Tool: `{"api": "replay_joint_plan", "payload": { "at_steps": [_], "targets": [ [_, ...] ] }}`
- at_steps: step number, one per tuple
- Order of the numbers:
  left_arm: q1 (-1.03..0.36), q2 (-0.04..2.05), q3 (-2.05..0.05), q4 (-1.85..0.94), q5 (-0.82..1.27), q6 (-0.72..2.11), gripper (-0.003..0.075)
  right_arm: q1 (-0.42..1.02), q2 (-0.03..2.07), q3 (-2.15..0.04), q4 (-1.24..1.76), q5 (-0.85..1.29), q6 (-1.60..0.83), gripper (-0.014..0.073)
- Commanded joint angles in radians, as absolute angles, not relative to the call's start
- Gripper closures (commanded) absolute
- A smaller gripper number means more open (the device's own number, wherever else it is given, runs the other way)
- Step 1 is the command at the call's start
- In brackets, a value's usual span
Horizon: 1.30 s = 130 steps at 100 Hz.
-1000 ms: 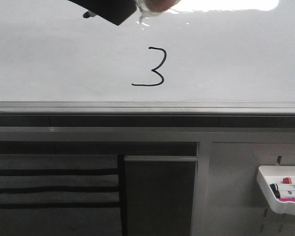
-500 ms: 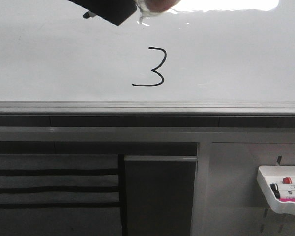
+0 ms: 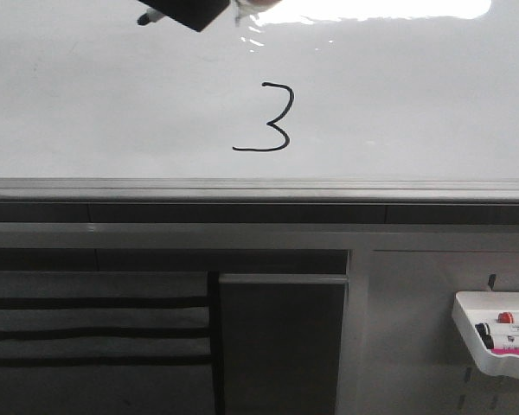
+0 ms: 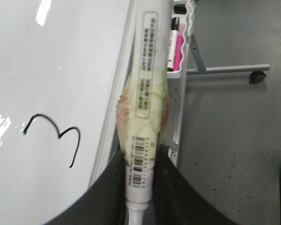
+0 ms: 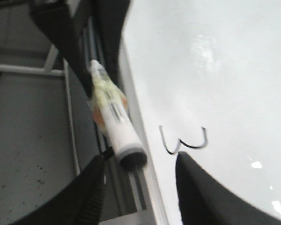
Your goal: Write number 3 on whiteboard
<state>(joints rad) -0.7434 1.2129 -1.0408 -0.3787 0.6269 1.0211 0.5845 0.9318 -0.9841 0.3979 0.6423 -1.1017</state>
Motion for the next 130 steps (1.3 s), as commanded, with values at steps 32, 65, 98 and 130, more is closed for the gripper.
{"api": "replay_joint_plan", "payload": {
  "at_steps": [32, 65, 98, 130],
  "targets": [
    [-0.332, 1.200, -0.983, -0.424, 0.292, 0.611, 0.0660, 0.266, 0.754, -1.007, 0.417, 0.688, -0.912, 0.0288],
    [-0.190, 1.333, -0.902, -0.620, 0.164, 0.604, 0.0660, 0.264, 0.754, -0.926, 0.417, 0.686, -0.910, 0.0288],
    [-0.190, 1.400, -0.902, -0.629, 0.171, 0.604, 0.0659, 0.264, 0.754, -0.901, 0.417, 0.684, -0.910, 0.0288],
    [-0.163, 1.400, -0.902, -0.629, 0.171, 0.604, 0.0452, 0.264, 0.754, -0.901, 0.417, 0.680, -0.910, 0.0288]
  ]
}}
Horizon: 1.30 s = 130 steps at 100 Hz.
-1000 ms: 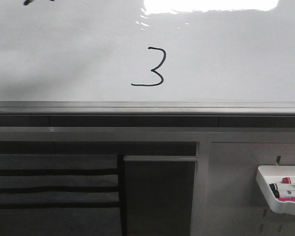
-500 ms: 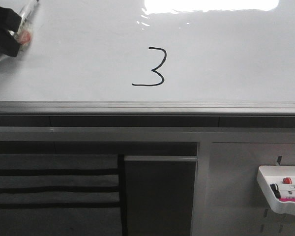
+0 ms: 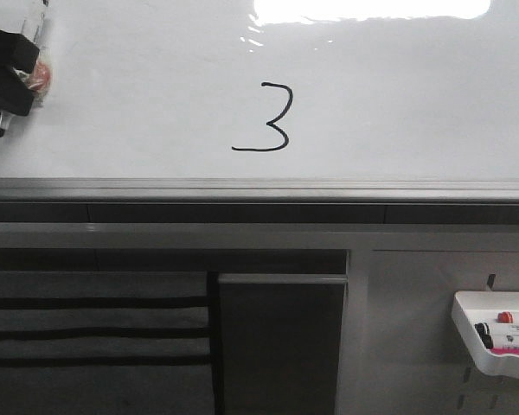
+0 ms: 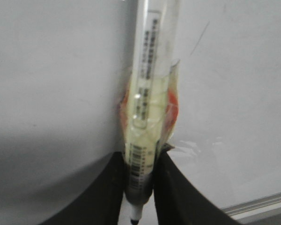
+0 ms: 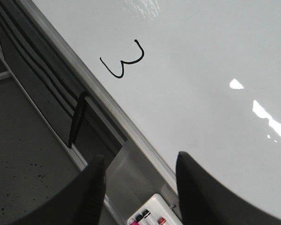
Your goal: Write number 3 on whiteboard
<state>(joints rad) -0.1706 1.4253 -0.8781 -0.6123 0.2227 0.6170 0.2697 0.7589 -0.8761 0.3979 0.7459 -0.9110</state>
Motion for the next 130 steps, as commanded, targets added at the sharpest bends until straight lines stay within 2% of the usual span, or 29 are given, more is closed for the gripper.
{"api": "replay_joint_plan", "payload": {
  "at_steps": [1, 9, 16, 34, 54, 65, 76, 86, 93, 103, 112, 130],
  "targets": [
    [-0.163, 1.400, -0.902, -0.629, 0.171, 0.604, 0.0442, 0.264, 0.754, -0.901, 0.417, 0.680, -0.910, 0.0288],
    [-0.163, 1.400, -0.906, -0.626, 0.173, 0.604, 0.0327, 0.264, 0.754, -0.901, 0.419, 0.680, -0.883, 0.0288],
    [-0.163, 1.389, -0.908, -0.598, 0.175, 0.604, 0.0279, 0.264, 0.754, -0.901, 0.419, 0.684, -0.825, 0.0288],
    [-0.163, 1.280, -0.908, -0.502, 0.301, 0.604, 0.0279, 0.264, 0.752, -0.905, 0.390, 0.699, -0.612, 0.0291],
    [-0.163, 1.065, -0.908, -0.378, 0.513, 0.576, 0.0281, 0.264, 0.752, -0.905, 0.080, 0.771, -0.122, 0.0334],
    [-0.163, 0.940, -0.908, -0.208, 0.624, 0.405, 0.0282, 0.264, 0.750, -0.905, -0.093, 0.862, 0.067, 0.0371],
    [-0.163, 0.834, -0.883, -0.035, 0.651, 0.202, 0.0286, 0.264, 0.704, -0.870, -0.108, 0.822, 0.115, 0.0419],
    [-0.163, 0.720, -0.808, 0.000, 0.584, 0.152, 0.0344, 0.264, 0.619, -0.788, -0.104, 0.696, 0.120, 0.0481],
    [-0.163, 0.647, -0.738, 0.000, 0.515, 0.152, 0.0424, 0.264, 0.547, -0.722, -0.104, 0.608, 0.120, 0.0547],
    [-0.163, 0.567, -0.644, 0.000, 0.407, 0.152, 0.0594, 0.264, 0.448, -0.643, -0.104, 0.493, 0.120, 0.0664],
    [-0.163, 0.525, -0.578, -0.009, 0.307, 0.152, 0.0736, 0.264, 0.388, -0.586, -0.104, 0.437, 0.120, 0.0663],
    [-0.163, 0.518, -0.537, -0.075, 0.273, 0.150, 0.0741, 0.264, 0.341, -0.518, -0.101, 0.439, 0.120, 0.0663]
  ]
}}
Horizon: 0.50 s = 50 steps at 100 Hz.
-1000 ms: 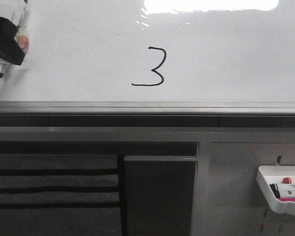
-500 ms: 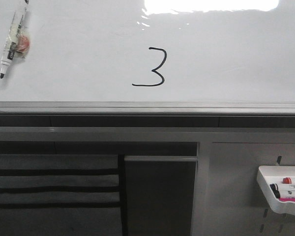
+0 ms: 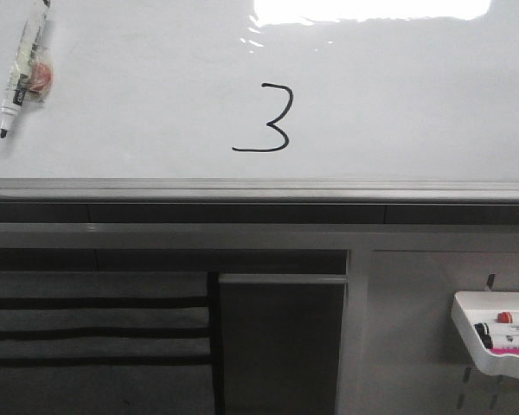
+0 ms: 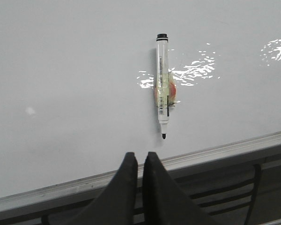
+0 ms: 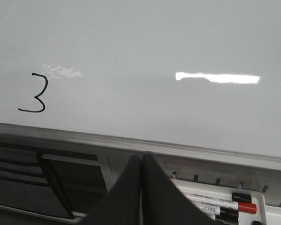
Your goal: Write number 3 on whiteboard
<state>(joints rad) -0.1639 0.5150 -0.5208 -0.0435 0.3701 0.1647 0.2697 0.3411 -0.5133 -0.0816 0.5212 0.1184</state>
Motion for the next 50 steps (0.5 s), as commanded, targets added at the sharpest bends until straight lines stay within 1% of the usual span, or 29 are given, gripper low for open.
{"api": "replay_joint_plan", "payload": {
  "at_steps": [1, 40, 50],
  "targets": [
    [-0.163, 0.518, -0.535, -0.075, 0.273, 0.150, 0.0741, 0.264, 0.341, -0.516, -0.101, 0.439, 0.120, 0.0663],
    [-0.163, 0.518, -0.527, -0.075, 0.279, 0.150, 0.0741, 0.264, 0.341, -0.490, -0.101, 0.439, 0.120, 0.0663],
    [-0.149, 0.434, -0.499, -0.071, 0.274, 0.150, 0.0741, 0.264, 0.341, -0.490, -0.101, 0.439, 0.120, 0.0663]
  ]
}}
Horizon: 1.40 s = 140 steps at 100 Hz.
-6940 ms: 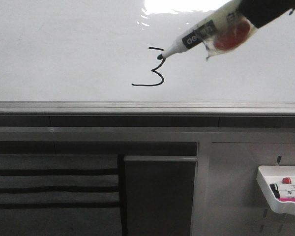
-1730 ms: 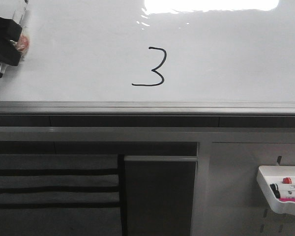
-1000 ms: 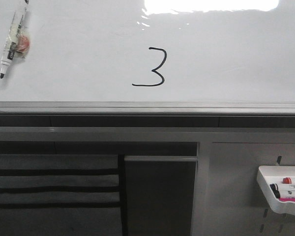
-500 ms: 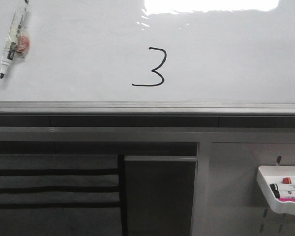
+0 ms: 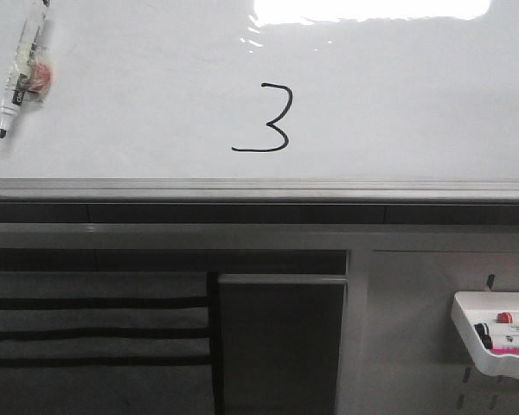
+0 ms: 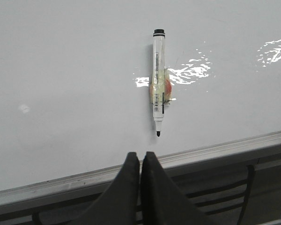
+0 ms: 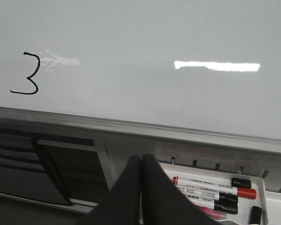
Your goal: Write number 3 on whiteboard
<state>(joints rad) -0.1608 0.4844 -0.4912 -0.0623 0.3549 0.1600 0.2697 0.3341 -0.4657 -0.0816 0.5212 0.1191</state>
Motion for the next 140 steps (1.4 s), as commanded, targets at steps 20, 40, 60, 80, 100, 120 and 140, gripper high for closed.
{"api": "replay_joint_plan", "payload": {
  "at_steps": [20, 40, 60, 80, 100, 120, 140],
  "targets": [
    [-0.052, 0.214, -0.322, -0.053, 0.186, 0.150, 0.0741, 0.264, 0.341, -0.490, -0.101, 0.439, 0.120, 0.0663],
    [-0.010, 0.017, -0.091, -0.128, -0.038, 0.150, 0.0741, 0.264, 0.341, -0.490, -0.101, 0.439, 0.120, 0.0663],
    [-0.014, -0.034, 0.010, -0.151, -0.113, 0.150, 0.0741, 0.264, 0.343, -0.490, -0.101, 0.439, 0.120, 0.0663],
    [-0.019, -0.032, 0.012, -0.153, -0.113, 0.150, 0.0741, 0.264, 0.343, -0.490, -0.101, 0.439, 0.120, 0.0663],
    [-0.017, -0.032, 0.012, -0.153, -0.113, 0.150, 0.0741, 0.264, 0.343, -0.490, -0.101, 0.439, 0.120, 0.0663],
    [-0.017, -0.032, 0.012, -0.153, -0.113, 0.150, 0.0741, 0.264, 0.343, -0.490, -0.101, 0.439, 0.120, 0.0663],
    [-0.017, -0.032, 0.012, -0.153, -0.113, 0.150, 0.0741, 0.264, 0.343, -0.490, -0.101, 0.439, 0.120, 0.0663]
  ]
}}
